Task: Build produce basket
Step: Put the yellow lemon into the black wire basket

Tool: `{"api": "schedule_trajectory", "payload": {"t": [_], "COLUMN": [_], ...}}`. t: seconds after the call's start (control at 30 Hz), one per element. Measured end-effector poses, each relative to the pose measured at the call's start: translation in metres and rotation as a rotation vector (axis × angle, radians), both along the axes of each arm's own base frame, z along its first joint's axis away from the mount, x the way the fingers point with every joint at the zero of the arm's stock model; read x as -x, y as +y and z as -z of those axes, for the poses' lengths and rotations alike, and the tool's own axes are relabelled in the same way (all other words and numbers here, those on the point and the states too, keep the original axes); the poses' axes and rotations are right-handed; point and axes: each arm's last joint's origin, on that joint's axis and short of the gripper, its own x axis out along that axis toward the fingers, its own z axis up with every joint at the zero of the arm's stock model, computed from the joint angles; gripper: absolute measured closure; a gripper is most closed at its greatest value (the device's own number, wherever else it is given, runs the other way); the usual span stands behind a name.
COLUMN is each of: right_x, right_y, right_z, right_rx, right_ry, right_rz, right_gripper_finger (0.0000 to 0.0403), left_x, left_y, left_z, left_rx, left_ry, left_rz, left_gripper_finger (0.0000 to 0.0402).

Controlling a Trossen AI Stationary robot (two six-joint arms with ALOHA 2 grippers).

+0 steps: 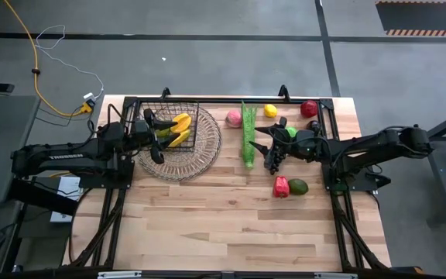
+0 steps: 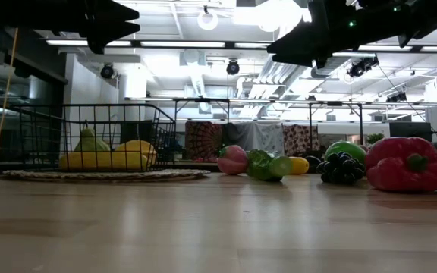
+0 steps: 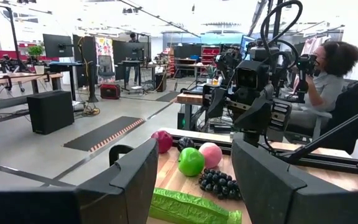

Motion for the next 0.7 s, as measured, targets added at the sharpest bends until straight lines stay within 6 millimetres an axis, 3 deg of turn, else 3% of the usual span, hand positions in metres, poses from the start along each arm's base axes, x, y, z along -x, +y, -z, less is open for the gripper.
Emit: {"api": "schedule_trajectory", "payload": {"t": [0.7], "right_x": [0.0000], "right_y": [0.0001], "right_z": [0.0000], "right_rx": [-0.001], "right_ry": [0.000], "right_rz": [-0.002], "right_gripper_finger": [0.0153], "left_x": [-0.0002], "left_y": [0.0001], "left_z": [0.0009], "left_rx": [0.003], "left_ry": [0.008], "left_rz": [0.000], "left_gripper_finger": [0.0209]}}
